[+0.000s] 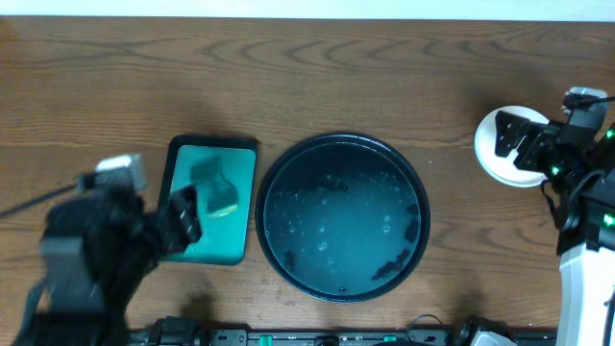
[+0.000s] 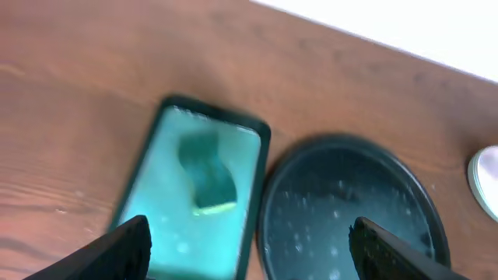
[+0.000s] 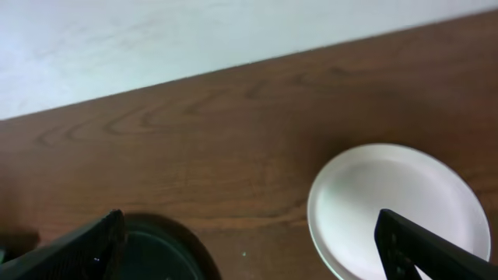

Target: Clean dirty plates on tray and stack at the side

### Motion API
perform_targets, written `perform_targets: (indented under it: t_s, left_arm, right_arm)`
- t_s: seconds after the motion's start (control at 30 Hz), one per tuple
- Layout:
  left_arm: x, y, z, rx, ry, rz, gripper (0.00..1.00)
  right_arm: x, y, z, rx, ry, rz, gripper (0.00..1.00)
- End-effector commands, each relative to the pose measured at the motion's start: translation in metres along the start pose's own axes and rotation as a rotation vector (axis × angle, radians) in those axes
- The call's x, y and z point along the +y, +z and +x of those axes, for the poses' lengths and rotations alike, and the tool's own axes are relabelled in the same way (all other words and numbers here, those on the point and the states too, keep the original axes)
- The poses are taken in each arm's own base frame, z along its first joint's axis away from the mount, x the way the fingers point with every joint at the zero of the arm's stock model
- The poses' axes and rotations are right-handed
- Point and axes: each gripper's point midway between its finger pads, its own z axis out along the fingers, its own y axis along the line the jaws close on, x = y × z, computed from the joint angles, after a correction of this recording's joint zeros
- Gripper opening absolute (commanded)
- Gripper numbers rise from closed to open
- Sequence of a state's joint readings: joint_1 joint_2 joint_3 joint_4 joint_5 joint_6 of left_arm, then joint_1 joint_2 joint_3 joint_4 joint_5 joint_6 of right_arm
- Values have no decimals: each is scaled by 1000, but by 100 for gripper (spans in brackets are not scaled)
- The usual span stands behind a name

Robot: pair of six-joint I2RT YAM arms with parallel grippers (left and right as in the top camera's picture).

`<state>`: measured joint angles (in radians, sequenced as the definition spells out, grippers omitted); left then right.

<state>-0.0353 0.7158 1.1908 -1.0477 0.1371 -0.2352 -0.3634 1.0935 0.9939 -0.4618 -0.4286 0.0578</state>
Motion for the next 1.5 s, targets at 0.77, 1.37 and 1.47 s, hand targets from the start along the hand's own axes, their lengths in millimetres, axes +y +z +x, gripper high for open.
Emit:
perform_targets:
  t_s: [0.77, 1.37, 1.47]
  left_arm:
    - [14, -135, 28, -372, 147, -10, 82]
    - [14, -135, 28, -370, 147, -10, 82]
    - [14, -135, 28, -370, 147, -11, 82]
  right_arm:
    - [1, -19, 43, 165, 0, 56, 99]
    - [1, -18, 41, 157, -4, 52, 99]
    - [1, -18, 41, 157, -4, 52, 99]
